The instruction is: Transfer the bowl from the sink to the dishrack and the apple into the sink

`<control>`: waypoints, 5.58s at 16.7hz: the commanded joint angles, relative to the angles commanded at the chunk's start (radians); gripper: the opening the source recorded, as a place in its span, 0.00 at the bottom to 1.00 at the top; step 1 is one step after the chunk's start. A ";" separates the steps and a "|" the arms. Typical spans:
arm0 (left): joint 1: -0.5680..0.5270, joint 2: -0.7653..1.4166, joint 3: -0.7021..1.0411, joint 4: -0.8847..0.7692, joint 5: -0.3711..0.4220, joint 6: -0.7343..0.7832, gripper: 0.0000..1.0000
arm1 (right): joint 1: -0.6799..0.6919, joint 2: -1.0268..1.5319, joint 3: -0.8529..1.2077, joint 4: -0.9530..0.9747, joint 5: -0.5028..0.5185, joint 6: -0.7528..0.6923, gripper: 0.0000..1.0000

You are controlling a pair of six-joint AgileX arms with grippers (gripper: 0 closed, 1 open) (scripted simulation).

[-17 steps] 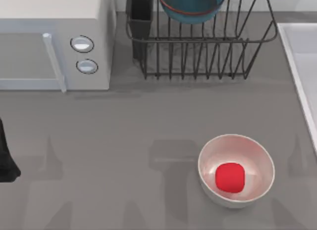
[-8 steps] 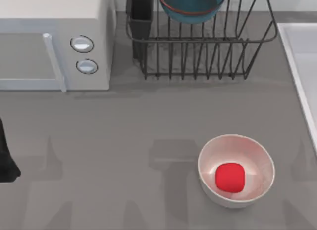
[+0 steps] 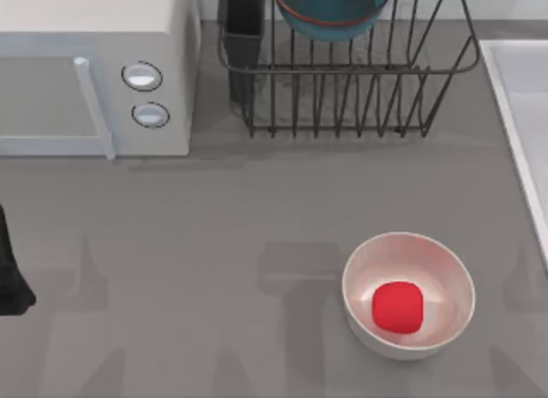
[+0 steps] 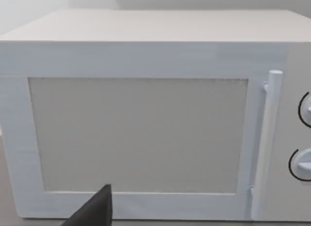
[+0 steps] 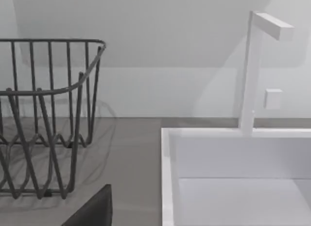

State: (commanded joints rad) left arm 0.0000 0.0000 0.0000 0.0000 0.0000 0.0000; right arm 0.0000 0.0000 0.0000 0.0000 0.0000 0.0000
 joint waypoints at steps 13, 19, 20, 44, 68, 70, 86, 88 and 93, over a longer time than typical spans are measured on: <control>0.000 0.000 0.000 0.000 0.000 0.000 1.00 | 0.000 0.000 0.000 0.000 0.000 0.000 1.00; 0.000 0.000 0.000 0.000 0.000 0.000 1.00 | 0.067 0.160 0.138 -0.120 0.007 0.078 1.00; 0.000 0.000 0.000 0.000 0.000 0.000 1.00 | 0.093 0.223 0.189 -0.162 0.008 0.105 1.00; 0.000 0.000 0.000 0.000 0.000 0.000 1.00 | 0.686 1.777 1.300 -1.094 0.000 0.700 1.00; 0.000 0.000 0.000 0.000 0.000 0.000 1.00 | 0.689 1.958 1.062 -0.675 0.001 0.705 0.47; 0.000 0.000 0.000 0.000 0.000 0.000 1.00 | 0.689 1.958 1.062 -0.675 0.001 0.705 0.32; 0.000 0.000 0.000 0.000 0.000 0.000 1.00 | 0.675 1.873 1.133 -0.763 0.023 0.700 0.00; 0.000 0.000 0.000 0.000 0.000 0.000 1.00 | 0.675 1.852 1.185 -0.842 0.025 0.702 0.00; 0.000 0.000 0.000 0.000 0.000 0.000 1.00 | 0.677 1.771 1.335 -1.079 0.015 0.692 0.00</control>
State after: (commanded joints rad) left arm 0.0000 0.0000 0.0000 0.0000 0.0000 0.0000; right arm 0.6773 1.7711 1.3349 -1.0789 0.0150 0.6922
